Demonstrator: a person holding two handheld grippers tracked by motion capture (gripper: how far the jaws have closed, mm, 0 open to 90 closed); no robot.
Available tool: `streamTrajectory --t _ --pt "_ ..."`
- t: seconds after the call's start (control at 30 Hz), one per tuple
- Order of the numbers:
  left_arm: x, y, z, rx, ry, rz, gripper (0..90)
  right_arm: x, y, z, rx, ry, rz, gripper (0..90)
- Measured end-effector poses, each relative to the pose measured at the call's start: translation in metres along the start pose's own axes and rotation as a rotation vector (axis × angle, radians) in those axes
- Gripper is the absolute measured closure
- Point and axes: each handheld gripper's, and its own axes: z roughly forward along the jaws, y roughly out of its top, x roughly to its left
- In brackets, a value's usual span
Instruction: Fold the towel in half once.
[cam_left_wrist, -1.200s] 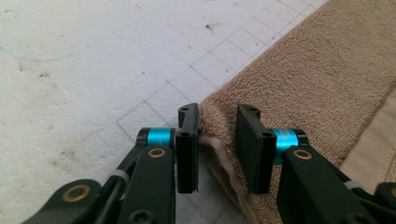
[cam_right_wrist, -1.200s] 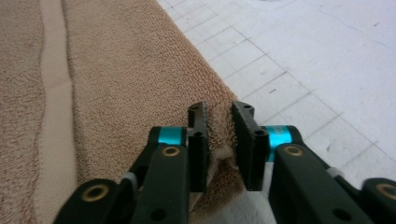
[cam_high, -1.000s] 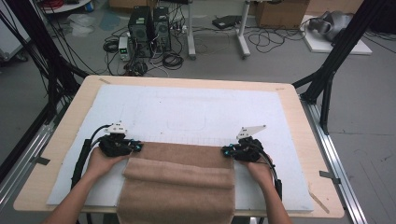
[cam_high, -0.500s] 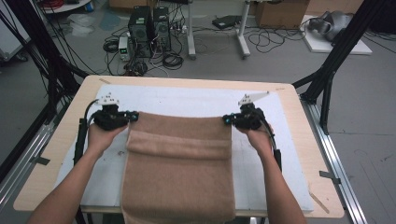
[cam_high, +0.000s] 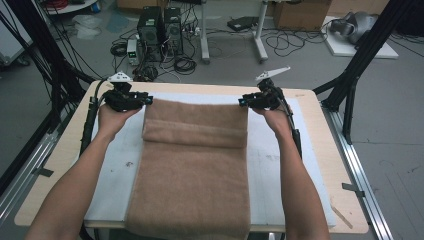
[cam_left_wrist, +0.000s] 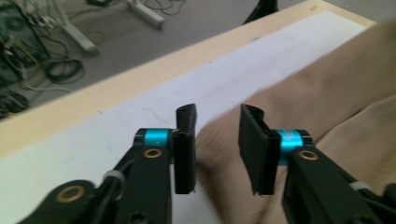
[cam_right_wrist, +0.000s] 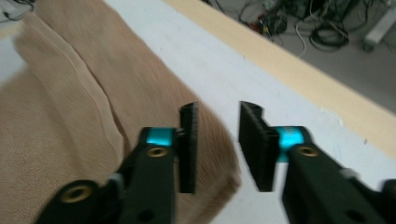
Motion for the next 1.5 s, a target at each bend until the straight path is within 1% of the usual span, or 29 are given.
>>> streamTrajectory --t 0.03,0.07,0.1,0.23,0.27,0.3,0.33,0.37,0.4,0.43,0.47,0.5,0.53,0.6,0.63,0.7,0.73,0.8,0.83,0.87,0.93,1.0,1.07,1.1,1.13,1.2,1.3,1.4,1.5 --pt "-0.001 -0.007 0.002 0.01 0.002 0.0 60.6 0.001 -0.004 0.004 0.028 -0.002 0.008 58.4" --pt "-0.001 -0.013 0.004 0.02 -0.002 -0.007 60.3 0.004 -0.009 0.006 0.029 0.004 0.002 59.0" --pt "-0.001 -0.021 0.005 0.025 -0.009 -0.017 60.2 0.007 -0.015 0.008 0.018 0.016 0.007 58.6" --pt "-0.004 -0.042 0.008 0.044 -0.022 -0.03 60.3 0.018 -0.034 0.015 0.014 0.026 0.001 58.0" --pt "-0.005 -0.047 0.009 0.049 -0.027 -0.033 60.4 0.02 -0.039 0.016 0.03 0.02 0.006 56.9" --pt "-0.007 -0.052 0.011 0.058 -0.031 -0.034 60.5 0.02 -0.041 0.018 0.053 0.035 0.023 55.7" --pt "-0.008 -0.056 0.012 0.066 -0.038 -0.035 60.5 0.021 -0.044 0.02 0.058 0.043 0.027 55.8" --pt "-0.009 -0.062 0.014 0.074 -0.051 -0.048 60.4 0.024 -0.047 0.02 0.045 0.027 0.008 57.0" --pt "-0.01 -0.064 0.016 0.088 -0.061 -0.058 60.0 0.026 -0.051 0.02 0.024 0.031 0.01 57.3" --pt "-0.011 -0.067 0.019 0.106 -0.066 -0.056 59.0 0.027 -0.054 0.021 0.015 0.039 0.023 57.2" --pt "-0.014 -0.07 0.021 0.095 -0.058 -0.048 58.1 0.03 -0.058 0.022 0.014 0.032 0.025 57.3" --pt "-0.015 -0.072 0.022 0.081 -0.055 -0.045 58.6 0.032 -0.063 0.024 0.019 0.024 0.014 57.3" --pt "-0.016 -0.074 0.024 0.077 -0.061 -0.059 59.0 0.033 -0.067 0.025 0.024 0.019 0.01 57.3" --pt "-0.017 -0.079 0.027 0.104 -0.052 -0.045 59.0 0.034 -0.074 0.028 0.028 0.015 0.01 57.3" --pt "-0.018 -0.081 0.028 0.112 -0.054 -0.044 59.0 0.034 -0.077 0.029 0.034 0.008 0.003 57.3" --pt "-0.019 -0.085 0.03 0.121 -0.058 -0.046 59.5 0.034 -0.083 0.032 0.038 -0.003 0.011 57.3" --pt "-0.019 -0.086 0.03 0.128 -0.051 -0.036 60.0 0.033 -0.086 0.033 0.047 -0.003 0.017 57.3" --pt "-0.021 -0.089 0.033 0.15 -0.051 -0.03 61.5 0.033 -0.09 0.038 0.071 -0.01 0.025 57.4" --pt "-0.022 -0.09 0.034 0.154 -0.045 -0.02 62.4 0.033 -0.093 0.041 0.089 -0.023 0.021 57.7" --pt "-0.024 -0.09 0.034 0.161 -0.037 -0.008 63.2 0.033 -0.094 0.043 0.098 -0.025 0.023 58.1" --pt "-0.025 -0.089 0.035 0.165 -0.024 0.004 66.0 0.032 -0.099 0.047 0.11 -0.022 0.043 60.6" --pt "-0.026 -0.089 0.035 0.166 -0.026 0.002 67.8 0.033 -0.101 0.049 0.099 -0.027 0.041 66.5" --pt "-0.026 -0.089 0.034 0.17 -0.035 0.005 72.7 0.033 -0.103 0.049 0.092 -0.02 0.052 71.9" --pt "-0.026 -0.089 0.034 0.171 -0.037 0.003 76.9 0.033 -0.103 0.049 0.088 -0.01 0.062 75.9" --pt "-0.026 -0.089 0.034 0.17 -0.042 -0.001 79.6 0.031 -0.105 0.048 0.079 0.01 0.078 78.5" --pt "-0.026 -0.089 0.034 0.174 -0.047 -0.001 83.6 0.03 -0.106 0.047 0.074 0.025 0.096 82.9" --pt "-0.026 -0.088 0.033 0.169 -0.051 -0.016 85.3 0.032 -0.103 0.045 0.086 0.03 0.07 84.8" --pt "-0.026 -0.085 0.028 0.158 -0.053 -0.003 85.9 0.033 -0.101 0.041 0.072 0.042 0.062 84.9" --pt "-0.028 -0.081 0.021 0.13 -0.053 0.003 85.9 0.035 -0.097 0.034 0.052 0.05 0.047 85.0"
